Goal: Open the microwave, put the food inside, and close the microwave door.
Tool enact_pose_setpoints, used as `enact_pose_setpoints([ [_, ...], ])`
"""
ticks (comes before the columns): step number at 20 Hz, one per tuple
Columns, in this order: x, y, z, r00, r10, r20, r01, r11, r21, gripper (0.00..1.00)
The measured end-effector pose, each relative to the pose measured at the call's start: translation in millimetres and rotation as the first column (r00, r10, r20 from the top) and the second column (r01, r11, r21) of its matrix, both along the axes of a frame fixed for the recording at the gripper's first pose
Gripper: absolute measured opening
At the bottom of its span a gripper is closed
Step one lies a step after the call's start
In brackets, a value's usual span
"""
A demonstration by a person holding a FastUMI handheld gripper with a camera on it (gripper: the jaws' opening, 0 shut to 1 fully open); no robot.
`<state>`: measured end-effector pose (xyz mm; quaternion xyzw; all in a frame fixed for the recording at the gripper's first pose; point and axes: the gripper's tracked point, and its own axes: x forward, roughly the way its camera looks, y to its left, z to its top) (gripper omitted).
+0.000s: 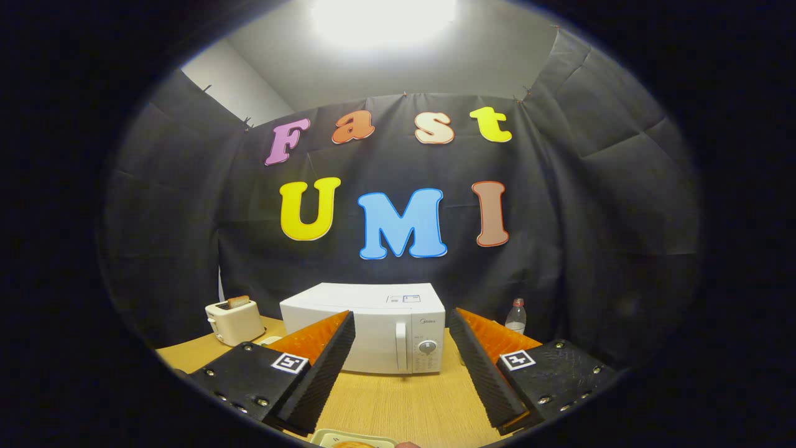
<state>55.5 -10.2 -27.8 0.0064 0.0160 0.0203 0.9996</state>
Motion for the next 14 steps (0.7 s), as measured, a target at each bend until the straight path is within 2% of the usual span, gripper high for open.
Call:
enact_pose_setpoints([
  [14,125,6,-82,0.992,0.021,-0.125,-0.024,1.000,-0.019,0.97],
])
